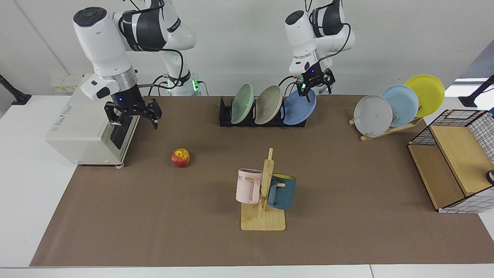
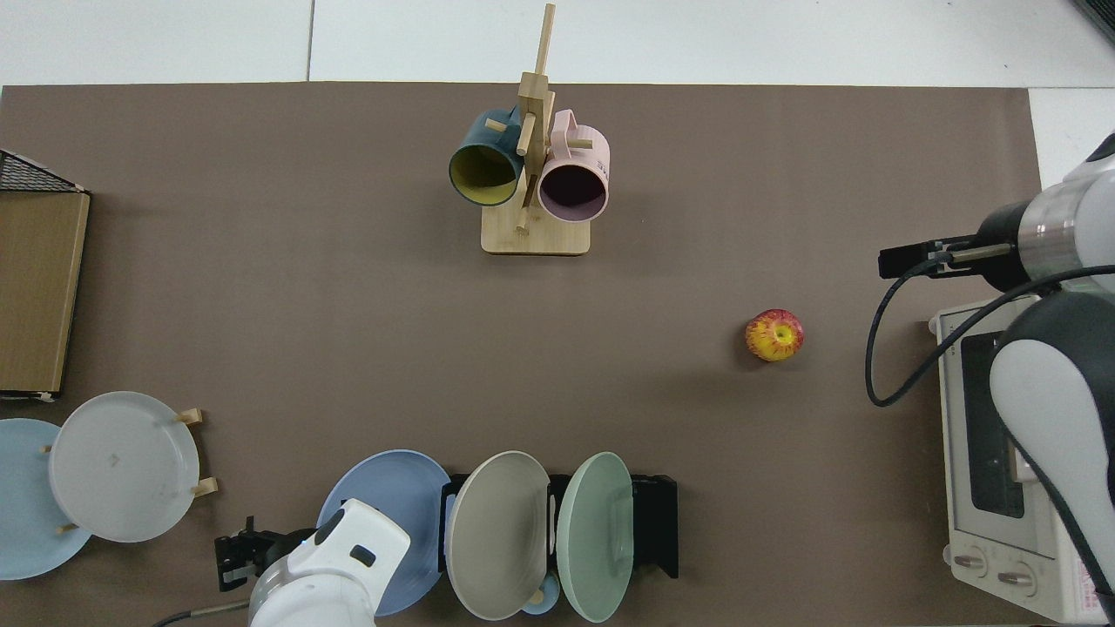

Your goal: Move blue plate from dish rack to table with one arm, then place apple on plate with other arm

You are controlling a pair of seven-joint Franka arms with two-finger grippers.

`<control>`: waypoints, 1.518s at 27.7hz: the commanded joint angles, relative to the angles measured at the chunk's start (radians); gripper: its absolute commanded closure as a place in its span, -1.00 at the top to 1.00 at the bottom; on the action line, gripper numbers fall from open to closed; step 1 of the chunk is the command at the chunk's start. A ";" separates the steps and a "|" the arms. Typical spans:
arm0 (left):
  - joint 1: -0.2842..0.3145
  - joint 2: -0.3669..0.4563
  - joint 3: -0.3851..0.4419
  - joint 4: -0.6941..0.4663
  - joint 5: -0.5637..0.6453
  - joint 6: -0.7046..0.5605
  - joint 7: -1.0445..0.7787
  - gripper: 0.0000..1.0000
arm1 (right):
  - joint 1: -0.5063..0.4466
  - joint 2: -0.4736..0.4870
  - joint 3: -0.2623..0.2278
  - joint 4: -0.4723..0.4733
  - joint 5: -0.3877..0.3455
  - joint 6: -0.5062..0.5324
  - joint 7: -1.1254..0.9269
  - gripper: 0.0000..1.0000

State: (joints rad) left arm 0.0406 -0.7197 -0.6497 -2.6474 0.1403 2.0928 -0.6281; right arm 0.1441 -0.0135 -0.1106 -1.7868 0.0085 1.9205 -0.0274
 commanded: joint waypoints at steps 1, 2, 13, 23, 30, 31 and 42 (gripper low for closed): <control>0.038 0.028 -0.045 -0.014 0.016 0.036 -0.038 1.00 | -0.015 -0.010 0.009 -0.010 0.004 0.000 -0.025 1.00; 0.035 0.028 -0.045 -0.016 0.016 0.032 -0.035 1.00 | -0.015 -0.010 0.009 -0.010 0.004 0.000 -0.025 1.00; 0.036 0.049 -0.045 -0.019 -0.033 -0.007 -0.007 1.00 | -0.015 -0.010 0.009 -0.010 0.004 0.000 -0.025 1.00; 0.036 0.059 -0.045 -0.017 -0.036 -0.023 -0.007 0.51 | -0.029 -0.010 0.009 -0.008 0.005 0.006 -0.026 1.00; 0.035 0.059 -0.047 -0.017 -0.056 -0.025 -0.007 0.12 | 0.003 0.003 0.023 -0.031 -0.006 0.009 0.000 1.00; 0.036 0.059 -0.047 -0.017 -0.054 -0.025 -0.007 0.07 | 0.012 0.015 0.023 -0.036 -0.001 0.014 0.029 1.00; 0.038 0.060 -0.048 -0.016 -0.054 -0.025 -0.007 -0.17 | 0.086 0.122 0.025 -0.178 0.002 0.250 0.168 1.00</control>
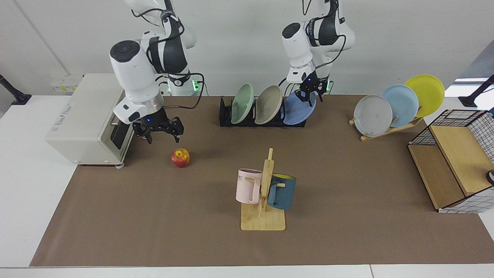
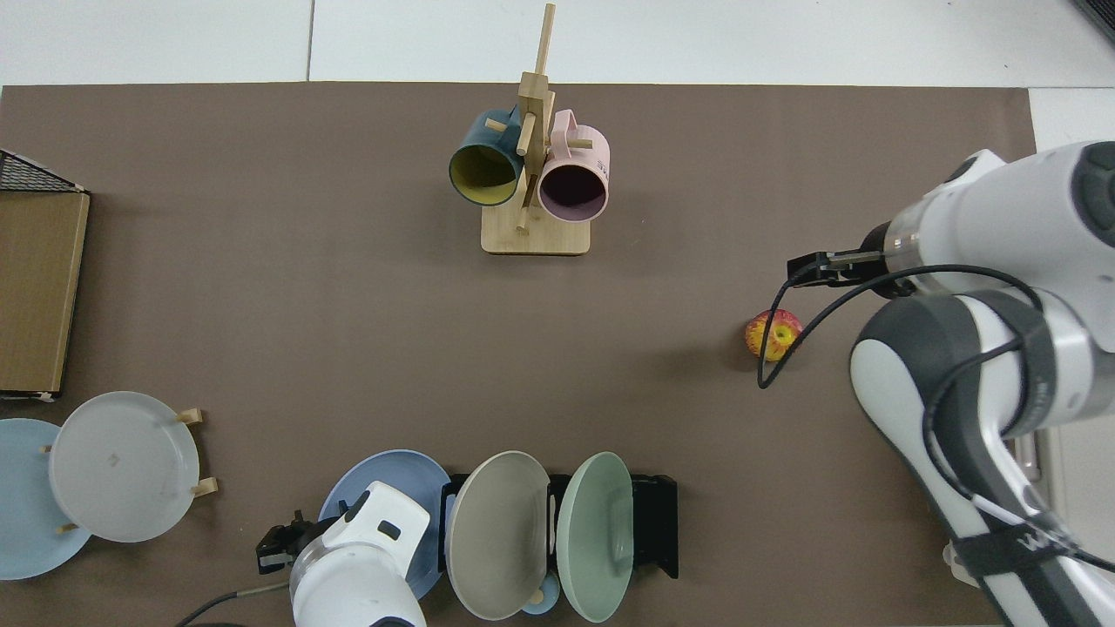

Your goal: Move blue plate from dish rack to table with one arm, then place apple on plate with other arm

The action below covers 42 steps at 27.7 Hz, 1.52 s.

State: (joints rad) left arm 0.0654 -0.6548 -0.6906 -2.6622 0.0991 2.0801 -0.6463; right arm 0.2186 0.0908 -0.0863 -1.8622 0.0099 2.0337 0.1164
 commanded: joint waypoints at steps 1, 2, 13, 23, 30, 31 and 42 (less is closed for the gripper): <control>0.014 -0.005 -0.007 -0.001 -0.013 -0.012 0.011 -0.26 | 0.021 0.023 0.000 -0.127 0.001 0.169 0.025 1.00; 0.014 -0.005 -0.007 -0.001 -0.013 -0.012 0.011 -0.32 | 0.025 0.030 0.000 -0.141 0.001 0.190 0.028 1.00; 0.021 -0.005 -0.012 0.001 -0.013 -0.011 0.011 -1.00 | 0.013 0.150 -0.001 -0.186 -0.002 0.261 0.014 1.00; 0.068 -0.026 -0.139 0.060 0.067 -0.061 -0.016 -1.00 | 0.018 0.188 -0.001 -0.224 -0.002 0.284 0.009 1.00; 0.067 -0.025 -0.184 0.157 0.185 -0.213 -0.046 -1.00 | 0.024 0.191 -0.001 -0.230 -0.004 0.283 0.002 -0.37; 0.067 -0.025 -0.188 0.165 0.204 -0.233 -0.044 -1.00 | 0.024 0.190 -0.001 -0.229 -0.004 0.277 -0.003 -0.70; 0.125 -0.011 -0.126 0.418 0.238 -0.456 0.082 -1.00 | 0.016 0.118 -0.001 -0.181 -0.004 0.195 -0.006 -1.00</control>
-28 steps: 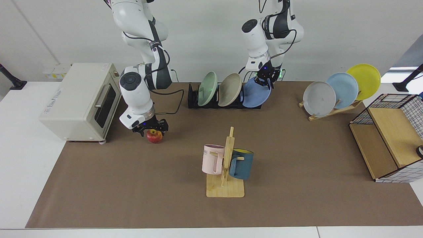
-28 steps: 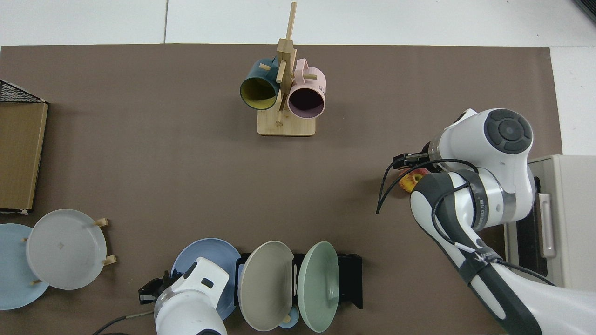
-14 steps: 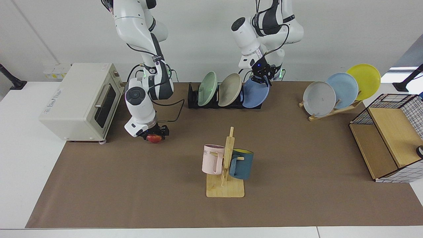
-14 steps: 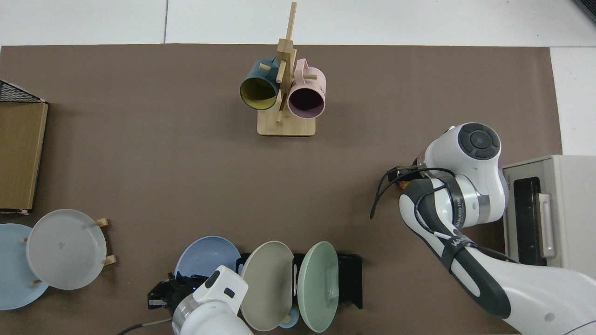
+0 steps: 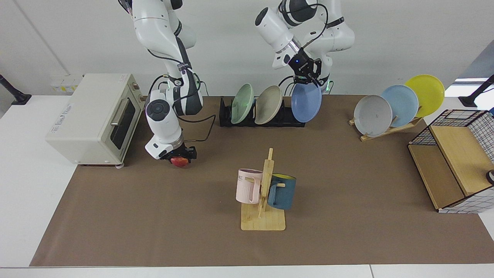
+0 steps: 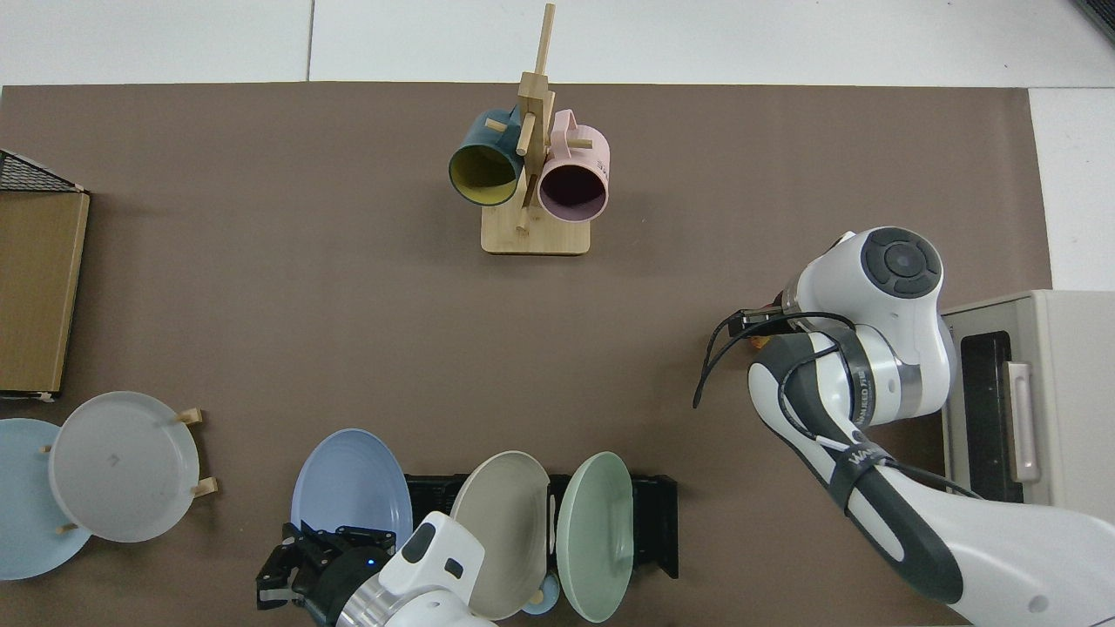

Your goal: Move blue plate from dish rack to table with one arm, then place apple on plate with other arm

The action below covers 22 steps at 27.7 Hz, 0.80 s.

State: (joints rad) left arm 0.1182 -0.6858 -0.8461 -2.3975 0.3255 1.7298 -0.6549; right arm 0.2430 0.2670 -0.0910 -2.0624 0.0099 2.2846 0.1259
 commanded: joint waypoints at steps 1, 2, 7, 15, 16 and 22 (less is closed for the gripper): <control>0.093 0.020 0.048 0.184 0.010 -0.116 0.127 -1.00 | -0.008 -0.069 0.002 0.030 -0.004 -0.068 -0.015 -1.00; 0.107 0.020 0.073 0.210 0.004 -0.118 0.173 -1.00 | -0.008 -0.075 0.002 0.039 -0.004 -0.085 -0.015 -1.00; 0.196 0.086 0.206 0.314 -0.107 -0.092 0.282 -1.00 | -0.014 -0.095 0.002 0.094 -0.008 -0.146 -0.017 -1.00; 0.262 0.256 0.372 0.360 -0.426 0.146 0.330 -1.00 | -0.019 -0.156 -0.006 0.137 -0.016 -0.231 -0.028 -1.00; 0.259 0.271 0.381 0.359 -0.448 0.163 0.339 -1.00 | -0.022 -0.164 -0.006 0.142 -0.016 -0.241 -0.035 -1.00; 0.242 0.374 0.334 0.316 -0.536 0.332 0.287 -1.00 | -0.037 -0.206 -0.009 0.192 -0.014 -0.310 -0.058 -1.00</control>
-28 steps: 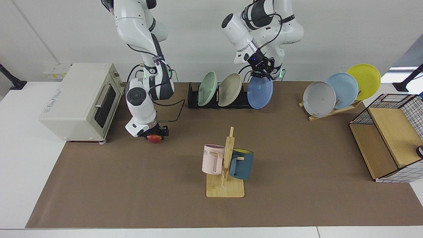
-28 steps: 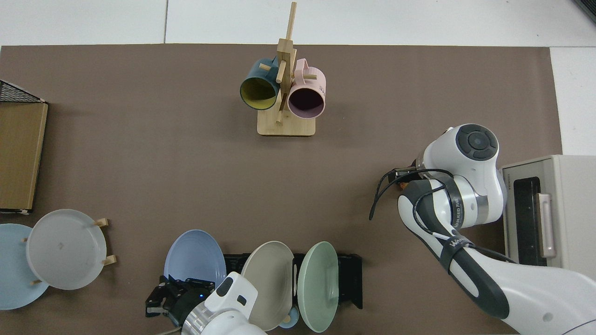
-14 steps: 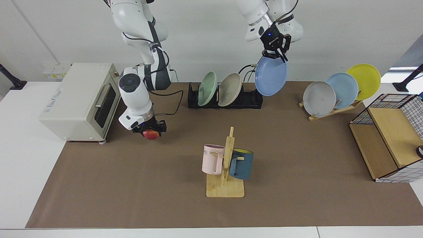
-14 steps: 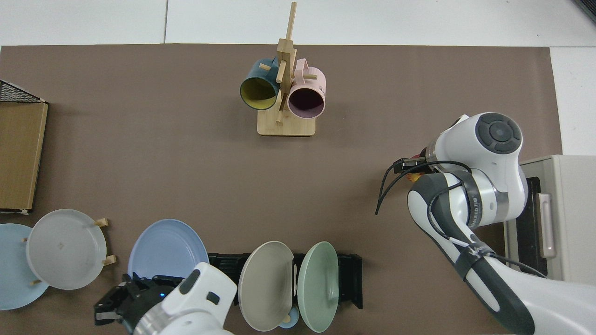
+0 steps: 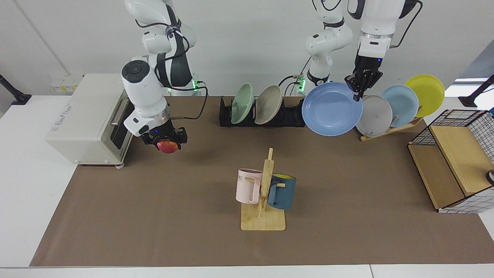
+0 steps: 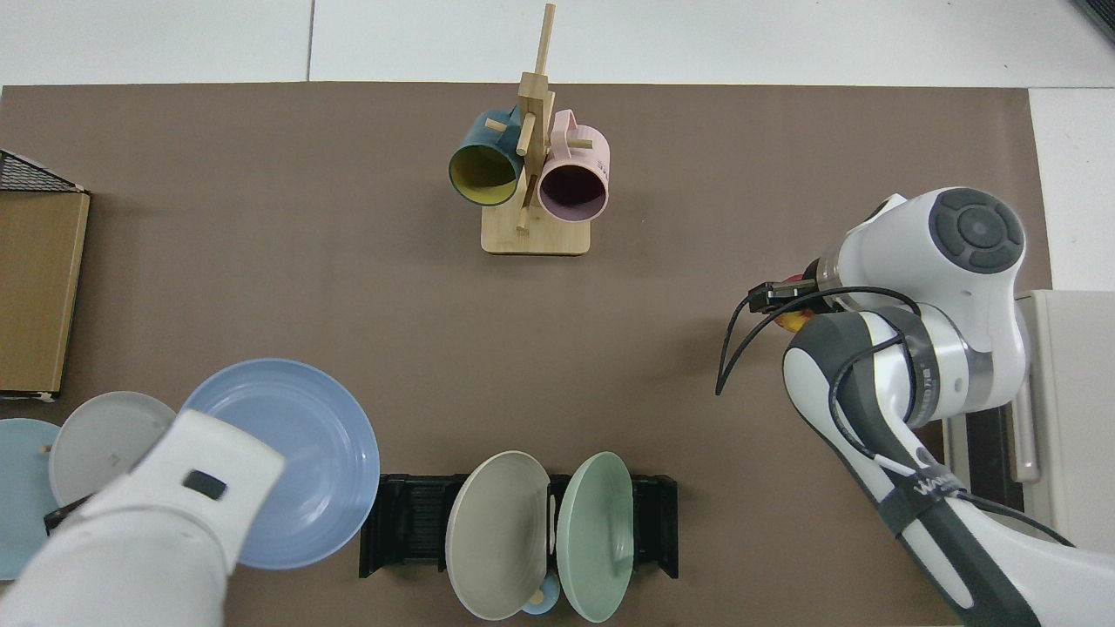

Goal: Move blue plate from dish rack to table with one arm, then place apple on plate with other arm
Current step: 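Lift the blue plate out of the rack with the left gripper, then lower the blue plate onto the table in front of the rack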

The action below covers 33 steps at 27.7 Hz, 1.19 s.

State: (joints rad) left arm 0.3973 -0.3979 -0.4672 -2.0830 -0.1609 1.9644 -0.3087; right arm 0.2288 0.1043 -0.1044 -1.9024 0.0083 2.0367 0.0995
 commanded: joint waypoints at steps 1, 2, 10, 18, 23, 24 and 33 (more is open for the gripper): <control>-0.038 0.100 -0.063 -0.011 -0.052 0.134 -0.079 -1.00 | -0.023 -0.051 0.005 0.035 -0.013 -0.069 -0.032 -1.00; -0.040 0.109 -0.074 -0.028 -0.054 0.163 -0.096 -1.00 | -0.023 -0.058 0.005 0.039 -0.013 -0.075 -0.032 -1.00; -0.071 0.143 -0.194 -0.211 -0.141 0.434 -0.110 -1.00 | -0.034 -0.066 0.006 0.042 -0.013 -0.078 -0.040 -1.00; -0.090 0.207 -0.358 -0.404 -0.229 0.792 -0.135 -1.00 | -0.036 -0.066 0.005 0.042 -0.013 -0.076 -0.041 -1.00; -0.098 0.269 -0.369 -0.410 -0.229 0.829 -0.124 -1.00 | -0.036 -0.066 0.006 0.042 -0.013 -0.076 -0.041 -1.00; -0.103 0.271 -0.369 -0.414 -0.229 0.838 -0.122 -1.00 | -0.036 -0.066 0.006 0.042 -0.013 -0.076 -0.041 -1.00; -0.130 0.327 -0.369 -0.430 -0.229 0.861 -0.121 -1.00 | -0.036 -0.066 0.006 0.042 -0.013 -0.075 -0.049 -1.00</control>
State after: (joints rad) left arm 0.2929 -0.0994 -0.8469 -2.4947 -0.3773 2.7785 -0.4391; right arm 0.2068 0.0413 -0.1071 -1.8655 0.0082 1.9722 0.0796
